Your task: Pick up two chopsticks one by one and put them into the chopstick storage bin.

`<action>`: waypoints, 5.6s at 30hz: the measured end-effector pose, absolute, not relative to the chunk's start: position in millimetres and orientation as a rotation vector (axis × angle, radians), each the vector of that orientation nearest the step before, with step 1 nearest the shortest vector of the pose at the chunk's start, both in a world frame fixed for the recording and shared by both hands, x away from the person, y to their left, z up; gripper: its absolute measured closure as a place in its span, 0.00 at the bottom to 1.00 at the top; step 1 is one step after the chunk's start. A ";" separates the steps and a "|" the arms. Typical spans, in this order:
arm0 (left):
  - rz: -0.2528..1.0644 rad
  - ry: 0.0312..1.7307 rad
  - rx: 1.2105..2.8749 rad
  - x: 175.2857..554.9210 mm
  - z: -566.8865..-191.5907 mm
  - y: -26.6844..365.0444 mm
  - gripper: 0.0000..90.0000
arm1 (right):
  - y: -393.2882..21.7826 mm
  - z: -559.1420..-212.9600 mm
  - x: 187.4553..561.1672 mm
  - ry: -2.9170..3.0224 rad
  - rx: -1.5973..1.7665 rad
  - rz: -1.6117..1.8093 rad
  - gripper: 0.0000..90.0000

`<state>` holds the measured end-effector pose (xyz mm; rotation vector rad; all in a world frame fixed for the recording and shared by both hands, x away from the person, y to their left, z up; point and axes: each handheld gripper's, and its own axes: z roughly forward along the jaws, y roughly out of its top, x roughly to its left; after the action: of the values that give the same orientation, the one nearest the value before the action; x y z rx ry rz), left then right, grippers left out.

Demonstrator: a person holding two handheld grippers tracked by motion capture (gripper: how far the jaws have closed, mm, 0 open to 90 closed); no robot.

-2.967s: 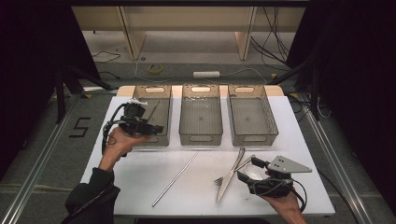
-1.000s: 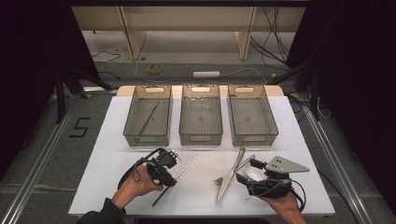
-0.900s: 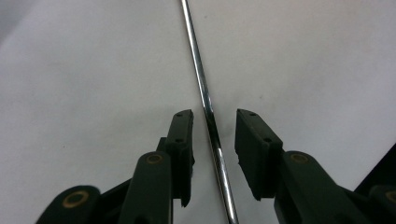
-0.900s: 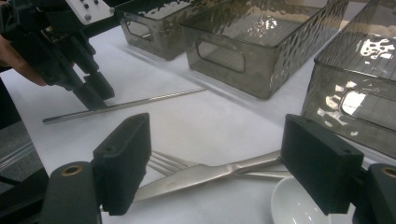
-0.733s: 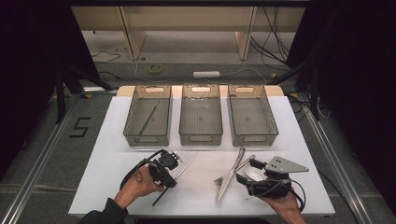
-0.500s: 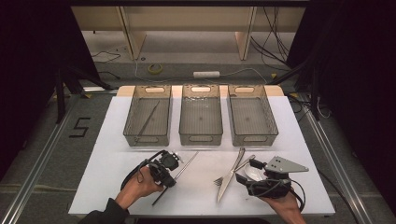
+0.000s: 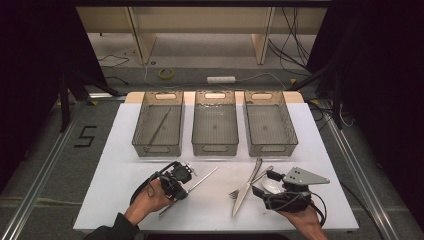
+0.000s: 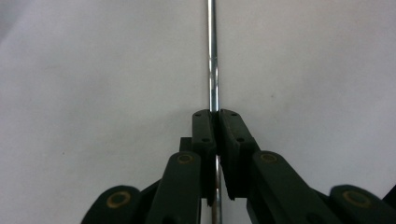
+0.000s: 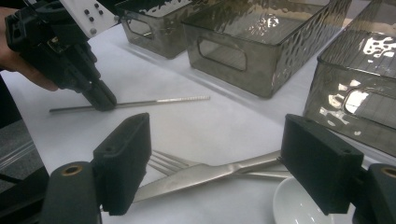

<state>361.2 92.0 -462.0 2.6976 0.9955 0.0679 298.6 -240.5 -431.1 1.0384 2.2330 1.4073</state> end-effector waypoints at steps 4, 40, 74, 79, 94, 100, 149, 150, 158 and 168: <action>0.070 0.978 2.704 360.9 -461.5 92.2 0.94 | -240.4 -430.9 298.6 2.234 1.036 1.408 0.28; 0.243 0.970 2.270 382.4 -373.6 131.0 0.94 | -242.4 -431.0 298.8 2.231 1.048 1.409 0.28; 0.414 1.283 2.014 488.3 -372.8 201.0 0.94 | -245.7 -433.0 301.1 2.208 1.070 1.419 0.29; 0.428 1.310 2.002 498.5 -372.6 206.0 0.94 | -246.1 -433.2 301.4 2.208 1.073 1.420 0.29; 0.467 1.413 1.947 519.8 -386.8 226.2 0.94 | -245.6 -433.2 301.0 2.211 1.070 1.422 0.29; 0.477 1.440 1.943 523.1 -393.9 232.5 0.94 | -245.8 -433.3 301.0 2.210 1.071 1.422 0.29; 0.278 1.323 1.823 473.3 -400.1 224.7 0.28 | -250.4 -429.6 303.2 2.195 1.096 1.398 0.29; 0.280 1.314 1.816 470.0 -398.8 223.9 0.28 | -251.2 -429.4 303.6 2.192 1.097 1.396 0.29; 0.313 1.237 1.821 448.6 -395.0 210.0 0.25 | -256.4 -430.4 307.7 2.212 1.139 1.330 0.29; 0.283 1.125 1.788 421.6 -396.2 194.8 0.22 | -265.0 -433.1 312.2 2.238 1.191 1.261 0.29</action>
<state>421.6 194.8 -396.2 1.7885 1.1246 0.2832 312.2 -265.0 -433.1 1.1912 2.2377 1.2607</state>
